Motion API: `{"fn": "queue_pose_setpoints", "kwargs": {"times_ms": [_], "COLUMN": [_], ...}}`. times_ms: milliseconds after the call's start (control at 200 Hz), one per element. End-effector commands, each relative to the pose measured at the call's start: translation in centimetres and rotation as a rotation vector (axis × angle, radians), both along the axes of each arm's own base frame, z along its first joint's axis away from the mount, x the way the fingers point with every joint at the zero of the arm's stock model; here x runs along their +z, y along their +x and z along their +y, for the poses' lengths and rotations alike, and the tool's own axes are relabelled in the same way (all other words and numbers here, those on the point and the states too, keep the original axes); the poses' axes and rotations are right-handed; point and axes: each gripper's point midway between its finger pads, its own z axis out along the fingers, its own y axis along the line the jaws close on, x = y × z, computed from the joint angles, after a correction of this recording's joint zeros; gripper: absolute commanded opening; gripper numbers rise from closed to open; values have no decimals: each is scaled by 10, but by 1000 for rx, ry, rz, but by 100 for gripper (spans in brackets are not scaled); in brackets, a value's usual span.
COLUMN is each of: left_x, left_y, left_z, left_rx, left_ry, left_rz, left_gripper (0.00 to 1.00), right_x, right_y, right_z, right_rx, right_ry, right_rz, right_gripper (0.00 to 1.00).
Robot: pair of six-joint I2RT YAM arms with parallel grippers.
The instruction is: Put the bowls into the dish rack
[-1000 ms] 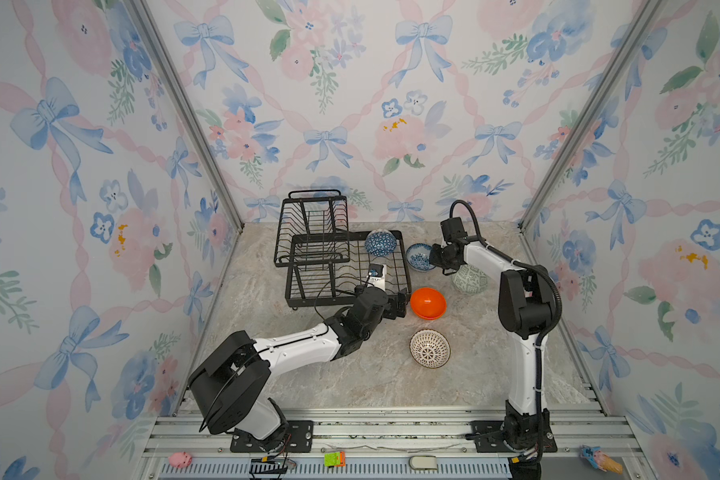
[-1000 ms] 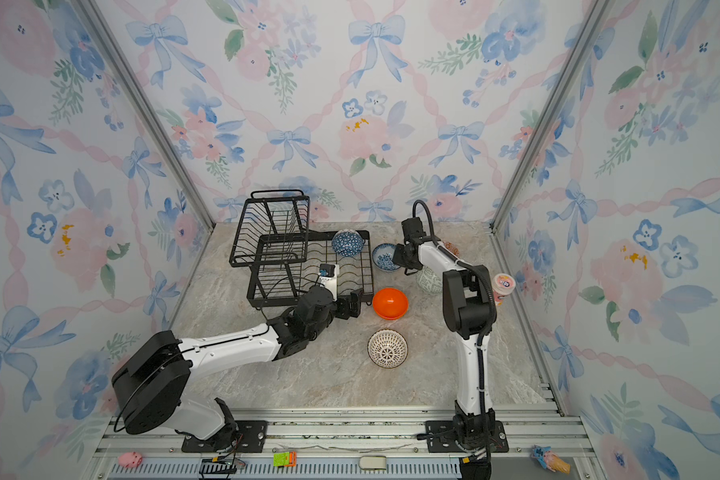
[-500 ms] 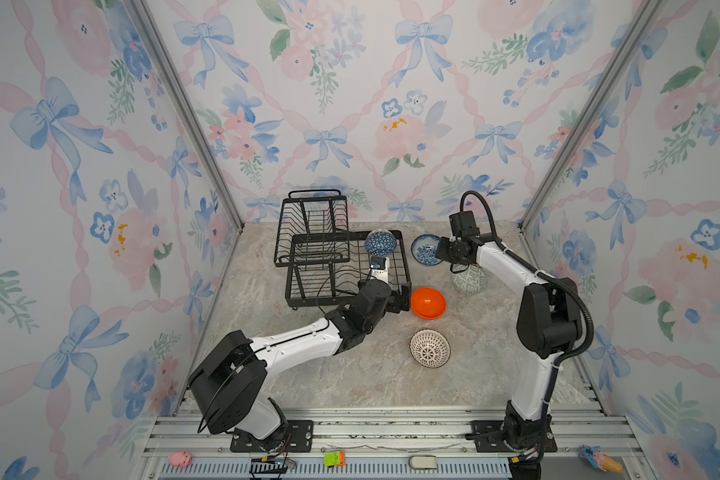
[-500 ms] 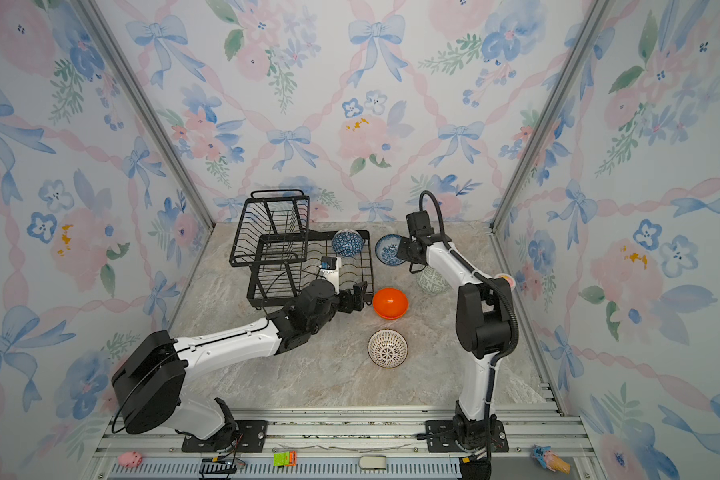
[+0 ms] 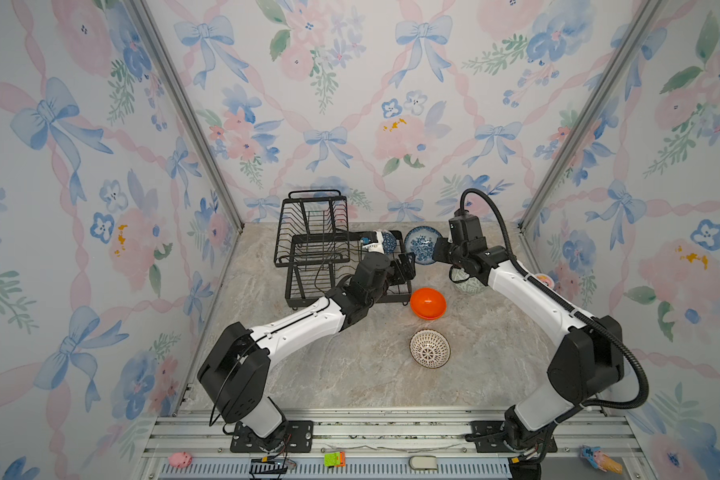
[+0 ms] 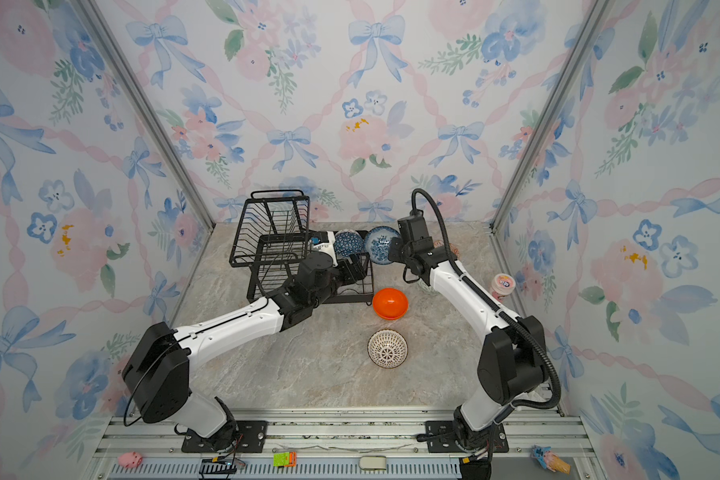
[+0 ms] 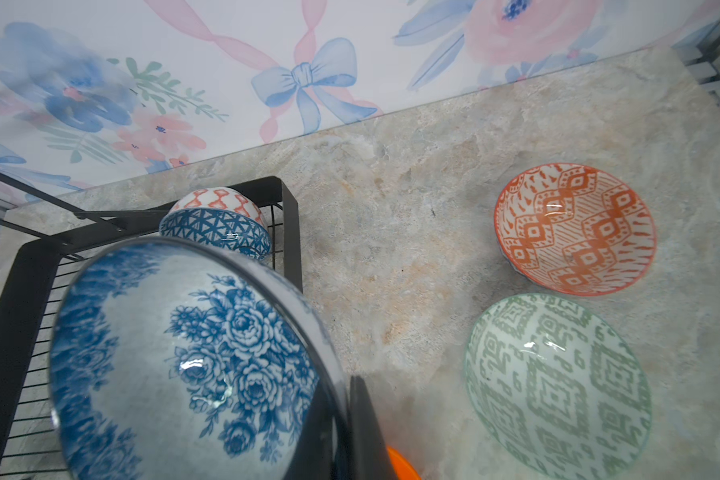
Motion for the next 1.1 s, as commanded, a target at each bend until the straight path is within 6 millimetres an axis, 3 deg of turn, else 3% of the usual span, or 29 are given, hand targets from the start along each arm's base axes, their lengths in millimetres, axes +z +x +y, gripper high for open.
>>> {"fn": "queue_pose_setpoints", "kwargs": {"times_ms": [0,160,335,525,665,815,1095], "left_x": [6,6,-6,-14,-11,-7,-1], "left_y": [7,17,23,26,30,32,30], "left_z": [-12,-15,-12,-19,-21,-23,-26], "left_rx": [-8,13,35,22,25,24,18], "left_ry": [-58,-38,-36,-30,-30,-30,-35], "left_rz": [58,67,88,90,70,59,33], "left_gripper": [86,79,71,52,43,41,21], "right_x": [43,59,61,63,67,72,69], "right_y": [-4,-14,-17,-22,-25,-28,-31], "right_z": [2,6,7,8,9,13,23], "right_rx": [-17,-13,-13,-11,-6,14,46], "right_ry": [13,3,3,14,25,42,44], "right_rz": [-154,-213,-218,-233,-251,-269,-265], "right_gripper": [0,0,0,0,0,0,0]}}
